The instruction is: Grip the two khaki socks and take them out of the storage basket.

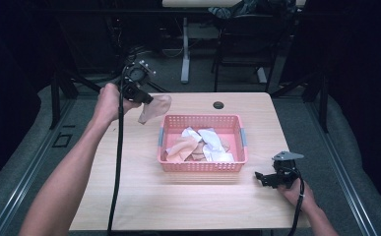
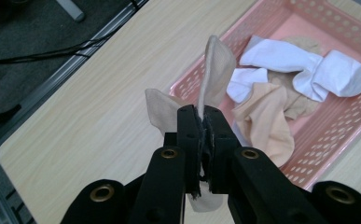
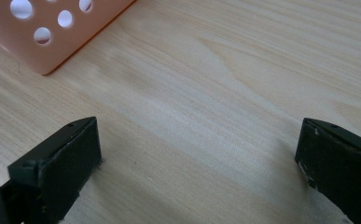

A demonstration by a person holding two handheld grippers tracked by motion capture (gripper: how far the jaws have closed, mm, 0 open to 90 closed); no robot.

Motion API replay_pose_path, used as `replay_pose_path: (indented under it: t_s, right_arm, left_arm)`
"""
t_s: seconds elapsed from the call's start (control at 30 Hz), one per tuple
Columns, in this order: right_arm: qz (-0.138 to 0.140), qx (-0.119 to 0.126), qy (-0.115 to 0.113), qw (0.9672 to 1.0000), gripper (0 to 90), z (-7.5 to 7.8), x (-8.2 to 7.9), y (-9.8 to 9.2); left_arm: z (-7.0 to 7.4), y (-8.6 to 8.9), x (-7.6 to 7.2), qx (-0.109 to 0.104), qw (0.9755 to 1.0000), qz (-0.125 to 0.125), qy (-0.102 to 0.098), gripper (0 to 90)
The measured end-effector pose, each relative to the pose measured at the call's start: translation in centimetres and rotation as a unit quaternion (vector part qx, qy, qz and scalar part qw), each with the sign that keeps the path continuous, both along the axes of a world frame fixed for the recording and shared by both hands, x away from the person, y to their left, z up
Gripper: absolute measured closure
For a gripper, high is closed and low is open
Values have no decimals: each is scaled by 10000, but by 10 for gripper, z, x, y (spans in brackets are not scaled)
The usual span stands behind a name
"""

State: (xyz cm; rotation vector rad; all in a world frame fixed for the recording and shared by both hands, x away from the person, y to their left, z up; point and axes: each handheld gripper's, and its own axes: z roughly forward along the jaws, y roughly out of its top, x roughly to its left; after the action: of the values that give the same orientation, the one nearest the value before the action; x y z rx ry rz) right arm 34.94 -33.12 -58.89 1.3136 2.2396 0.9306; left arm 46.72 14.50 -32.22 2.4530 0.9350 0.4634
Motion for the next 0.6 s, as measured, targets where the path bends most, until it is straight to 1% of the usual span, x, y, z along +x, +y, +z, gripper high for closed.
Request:
replay_pose_path:
  t_s: [0.1, 0.2, 0.3, 0.6]
  right_arm:
    - [1, -23, 0, 10000, 0, 0, 0, 0]
    - [-12, -8, -9, 10000, 0, 0, 0, 0]
    - [-26, -29, -11, 10000, 0, 0, 0, 0]
    - [-20, -26, -10, 10000, 0, 0, 0, 1]
  left_arm:
    - [0, 11, 1, -24, 9999, 113, 7, 862]
    - [-3, 19, 1, 1, 9998, 209, -1, 862]
    - [-8, 27, 1, 53, 9996, 288, 46, 862]
    - [-20, 48, 2, 25, 9984, 551, 152, 862]
